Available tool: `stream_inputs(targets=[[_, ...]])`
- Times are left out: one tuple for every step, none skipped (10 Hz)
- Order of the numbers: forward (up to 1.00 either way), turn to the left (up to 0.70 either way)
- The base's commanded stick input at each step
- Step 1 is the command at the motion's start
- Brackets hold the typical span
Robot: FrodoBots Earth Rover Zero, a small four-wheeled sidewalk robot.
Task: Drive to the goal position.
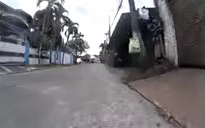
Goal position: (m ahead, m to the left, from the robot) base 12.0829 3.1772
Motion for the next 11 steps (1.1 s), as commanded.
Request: stream_inputs(targets=[[1.00,0.16],[1.00,0.04],[1.00,0.00],[1.00,0.00],[1.00,-0.01],[1.00,-0.01],[1.00,0.00],[1.00,0.00],[1.00,0.00],[1.00,0.00],[1.00,0.00]])
